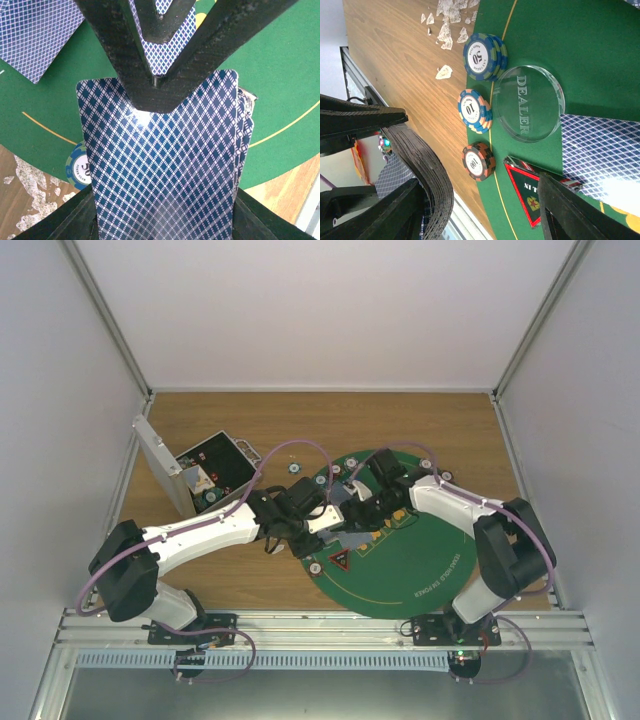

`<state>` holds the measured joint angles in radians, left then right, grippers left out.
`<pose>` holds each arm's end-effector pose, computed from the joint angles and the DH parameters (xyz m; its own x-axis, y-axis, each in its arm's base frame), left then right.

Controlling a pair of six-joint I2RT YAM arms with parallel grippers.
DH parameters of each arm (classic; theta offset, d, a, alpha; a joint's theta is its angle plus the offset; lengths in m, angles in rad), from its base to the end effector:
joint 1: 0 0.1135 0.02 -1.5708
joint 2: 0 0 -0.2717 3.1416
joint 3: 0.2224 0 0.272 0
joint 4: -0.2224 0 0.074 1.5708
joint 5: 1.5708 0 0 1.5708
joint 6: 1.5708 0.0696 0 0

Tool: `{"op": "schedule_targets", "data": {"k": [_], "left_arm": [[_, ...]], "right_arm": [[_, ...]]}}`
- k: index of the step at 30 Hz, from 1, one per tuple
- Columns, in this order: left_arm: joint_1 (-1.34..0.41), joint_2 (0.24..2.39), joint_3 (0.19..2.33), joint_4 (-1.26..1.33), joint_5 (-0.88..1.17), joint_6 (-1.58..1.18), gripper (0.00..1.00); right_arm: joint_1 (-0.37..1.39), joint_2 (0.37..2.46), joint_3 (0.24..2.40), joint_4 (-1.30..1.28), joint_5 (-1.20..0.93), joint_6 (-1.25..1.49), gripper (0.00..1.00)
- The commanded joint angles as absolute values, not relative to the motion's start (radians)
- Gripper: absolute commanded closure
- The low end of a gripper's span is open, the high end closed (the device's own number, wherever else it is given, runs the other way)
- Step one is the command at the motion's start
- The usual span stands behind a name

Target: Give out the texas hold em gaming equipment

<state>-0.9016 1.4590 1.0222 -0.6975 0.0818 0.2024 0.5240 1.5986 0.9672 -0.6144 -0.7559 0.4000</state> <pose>0.1916 -0.2514 0.1957 -0.3893 0.8151 -0.4290 0.8998 0.4362 0.0124 0.2505 0.1999 0.1588 -0.9714 -0.2340 -0.0410 -0.1905 0.6640 0.7231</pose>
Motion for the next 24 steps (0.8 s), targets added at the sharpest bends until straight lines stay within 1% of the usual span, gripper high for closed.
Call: {"op": "schedule_targets", "data": {"k": [1,5,10,19,24], "left_arm": [[-0.897,1.424,1.017,-0.669,0.084,0.212,0.42],[-0.897,1.425,1.017,-0.669,0.085,0.212,0.42],[-0.897,1.425,1.017,-0.668,0.084,0.212,0.42],[-0.897,1.428,1.019,-0.666,0.090,0.210,0.42],[-0.897,1.427,1.018,-0.666,0.090,0.212,0.42]], "right_arm": [[0.509,1.578,0.973,-0.662,-0.699,0.385,0.38],[0.506,1.571,0.972,-0.667,-0.698,0.383,0.40],[0.502,1.564,0.977,-0.668,-0.711,0.383,0.47],[0.502,1.554,1.014,-0.657,-0.826,0.366,0.67],[0.502,1.553,1.033,-0.665,-0.857,0.357,0.83]]}}
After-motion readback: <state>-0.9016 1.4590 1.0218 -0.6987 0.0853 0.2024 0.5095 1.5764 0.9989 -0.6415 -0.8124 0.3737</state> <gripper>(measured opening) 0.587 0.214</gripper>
